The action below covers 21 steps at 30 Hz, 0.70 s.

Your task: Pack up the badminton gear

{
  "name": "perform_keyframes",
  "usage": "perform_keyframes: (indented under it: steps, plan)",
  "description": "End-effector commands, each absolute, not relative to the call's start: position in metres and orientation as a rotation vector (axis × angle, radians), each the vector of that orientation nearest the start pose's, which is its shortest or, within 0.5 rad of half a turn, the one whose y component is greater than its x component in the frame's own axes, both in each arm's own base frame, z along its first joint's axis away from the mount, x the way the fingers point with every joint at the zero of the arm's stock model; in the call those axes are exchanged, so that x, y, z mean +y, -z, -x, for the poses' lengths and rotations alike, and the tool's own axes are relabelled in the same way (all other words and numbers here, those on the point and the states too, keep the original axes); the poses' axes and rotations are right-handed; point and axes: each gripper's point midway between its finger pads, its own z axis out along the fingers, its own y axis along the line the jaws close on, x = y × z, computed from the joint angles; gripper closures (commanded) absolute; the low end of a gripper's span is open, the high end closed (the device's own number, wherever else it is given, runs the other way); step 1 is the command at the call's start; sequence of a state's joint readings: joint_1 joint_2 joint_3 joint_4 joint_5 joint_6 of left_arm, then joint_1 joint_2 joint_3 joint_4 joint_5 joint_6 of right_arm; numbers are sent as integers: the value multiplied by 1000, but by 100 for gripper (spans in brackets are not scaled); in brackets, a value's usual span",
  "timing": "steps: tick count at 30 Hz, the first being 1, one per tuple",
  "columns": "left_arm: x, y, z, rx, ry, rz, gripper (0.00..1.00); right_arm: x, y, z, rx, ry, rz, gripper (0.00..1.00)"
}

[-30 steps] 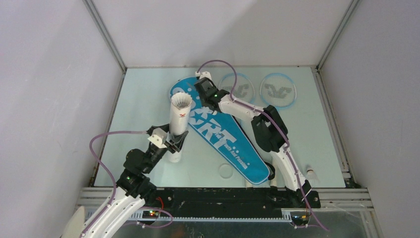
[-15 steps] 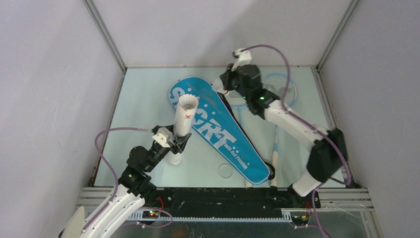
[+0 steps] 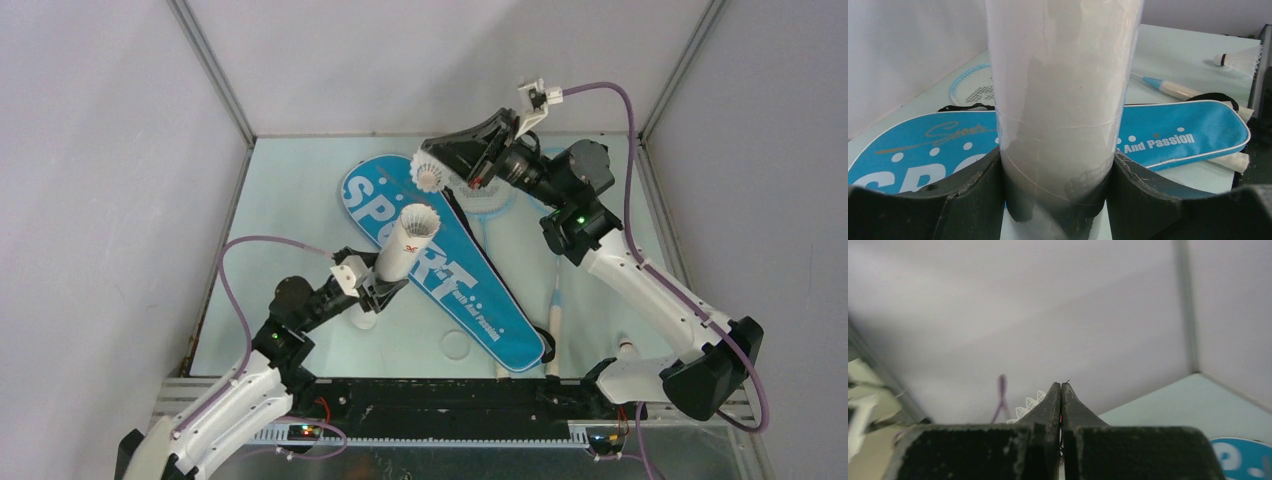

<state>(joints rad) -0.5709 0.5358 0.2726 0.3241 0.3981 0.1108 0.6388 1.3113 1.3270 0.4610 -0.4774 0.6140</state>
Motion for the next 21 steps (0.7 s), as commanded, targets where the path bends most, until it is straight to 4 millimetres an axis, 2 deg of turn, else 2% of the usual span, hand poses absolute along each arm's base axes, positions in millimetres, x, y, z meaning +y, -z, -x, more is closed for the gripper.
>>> perform_keyframes:
  steps: [1,4,11,21]
  plan:
    - [-218,-268,-199,1126,690,-850,60,342,-503,-216,1132,-1550,676,100]
    - [-218,-271,-198,1108,692,-841,60,349,-490,-201,1149,-1609,724,100]
    - [-215,-274,-197,1085,692,-808,60,342,-486,-182,1120,-1609,753,100]
    - [-219,-287,-189,1026,747,-800,61,359,-455,-193,1204,-1602,758,100]
